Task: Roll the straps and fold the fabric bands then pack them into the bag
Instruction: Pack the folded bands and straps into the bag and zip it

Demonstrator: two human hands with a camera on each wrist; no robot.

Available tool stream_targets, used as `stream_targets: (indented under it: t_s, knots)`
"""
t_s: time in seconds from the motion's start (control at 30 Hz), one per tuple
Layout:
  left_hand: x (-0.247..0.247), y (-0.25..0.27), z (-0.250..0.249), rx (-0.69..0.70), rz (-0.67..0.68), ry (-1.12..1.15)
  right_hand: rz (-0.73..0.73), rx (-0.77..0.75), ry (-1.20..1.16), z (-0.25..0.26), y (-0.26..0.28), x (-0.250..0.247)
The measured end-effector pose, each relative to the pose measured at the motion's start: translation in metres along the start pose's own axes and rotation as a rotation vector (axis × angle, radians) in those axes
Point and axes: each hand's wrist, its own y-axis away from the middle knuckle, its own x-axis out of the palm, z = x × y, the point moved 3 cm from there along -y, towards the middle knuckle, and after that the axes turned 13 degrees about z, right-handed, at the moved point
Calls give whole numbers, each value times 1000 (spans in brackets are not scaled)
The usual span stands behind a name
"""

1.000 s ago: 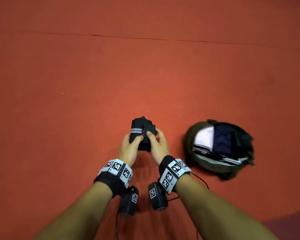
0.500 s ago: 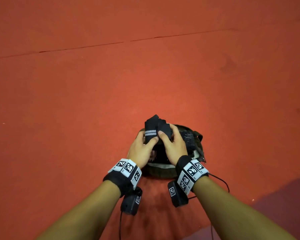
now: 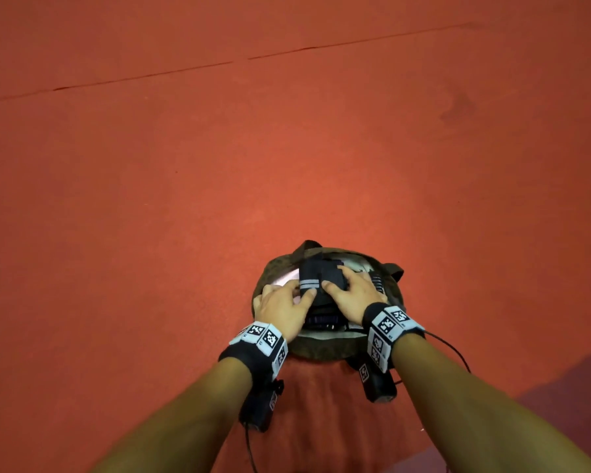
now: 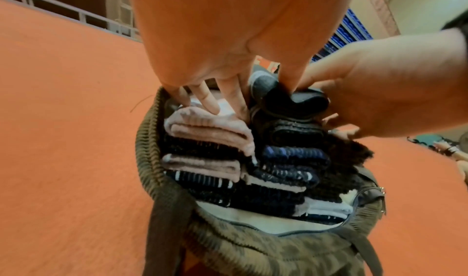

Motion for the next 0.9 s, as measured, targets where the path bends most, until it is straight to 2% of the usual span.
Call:
stream_targets:
  t_s: [0.1, 0.17, 0.23, 0.3, 0.37, 0.43, 0.5, 0.57, 0.63, 0.73, 0.9]
  knots:
    - [-19, 7, 16, 4, -231, 9, 47, 10, -27, 1, -11, 0]
    - [-31, 10, 35, -122, -332, -32, 66, -11, -10, 5, -12, 3]
    - [-34, 7, 51, -256, -240, 78, 68, -41, -5, 10, -11, 7]
    - [-24, 2, 62, -363, -44, 190, 88, -32, 30, 12, -12, 13]
    - [-15, 3, 69, -391, 62, 187, 107, -10, 77, 13, -14, 17]
    - [-21, 8, 65, -344, 18, 126, 126, 13, 114, 16, -15, 18]
    - [-35, 10, 59, -351, -7, -61, 140, 41, 161, 20, -16, 19]
    - [-52, 12, 49, -353, 7, -270, 139, 70, 222, 23, -17, 19]
    - [-63, 16, 43, -316, 38, -337, 142, 91, 264, 27, -18, 19]
    - [-75, 26, 49, -323, 44, -129, 166, 100, 303, 32, -14, 16]
    - [-94, 52, 44, -215, -25, 176, 176, 103, 334, 33, -7, 8]
